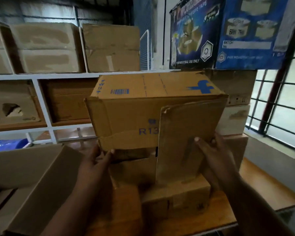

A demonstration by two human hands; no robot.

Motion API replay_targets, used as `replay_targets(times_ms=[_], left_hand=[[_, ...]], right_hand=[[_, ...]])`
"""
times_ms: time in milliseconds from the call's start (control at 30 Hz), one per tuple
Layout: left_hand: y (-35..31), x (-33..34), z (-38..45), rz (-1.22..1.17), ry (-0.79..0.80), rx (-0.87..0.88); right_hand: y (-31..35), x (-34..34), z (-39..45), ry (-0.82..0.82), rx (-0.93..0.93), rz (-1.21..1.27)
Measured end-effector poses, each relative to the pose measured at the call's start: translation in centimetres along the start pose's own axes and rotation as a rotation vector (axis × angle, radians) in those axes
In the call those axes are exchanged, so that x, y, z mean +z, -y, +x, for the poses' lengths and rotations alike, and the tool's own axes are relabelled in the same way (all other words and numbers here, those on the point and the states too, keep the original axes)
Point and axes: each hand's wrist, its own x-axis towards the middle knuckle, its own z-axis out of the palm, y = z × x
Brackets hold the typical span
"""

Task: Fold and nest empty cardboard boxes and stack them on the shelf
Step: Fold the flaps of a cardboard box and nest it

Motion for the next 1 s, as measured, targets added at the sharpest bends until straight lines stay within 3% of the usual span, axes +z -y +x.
replay_targets(times_ms=[167,467,567,667,867,1000], left_hand=[[5.2,2.5,2.3,-0.047,-0.043,-0.174],[5.6,6.5,5.8,0.045,-0.227,-0.398],[6.0,7.4,6.2,0.014,-0.206,-0.487],[6.3,7.9,6.5,0.027,-0.236,-0.485],[2.8,7.2,6.4,0.141,-0.275,-0.384],[0.7,5.0,6.1,0.283,-0.206,-0.329]], right_hand=[[-7.5,1.5,4.5,0.101,0.212,-0.096],[-13.6,2.3,8.3,0.278,0.304,-0.076],[-15.3,2.6,8.7,0.319,0.376,-0.097],[-15.5,2.9,8.6,0.314,0.407,-0.095],[-11.4,1.9,8.3,0.224,0.291,-0.108],[-6.9,0.8,7.8,0.141,0.199,-0.163]])
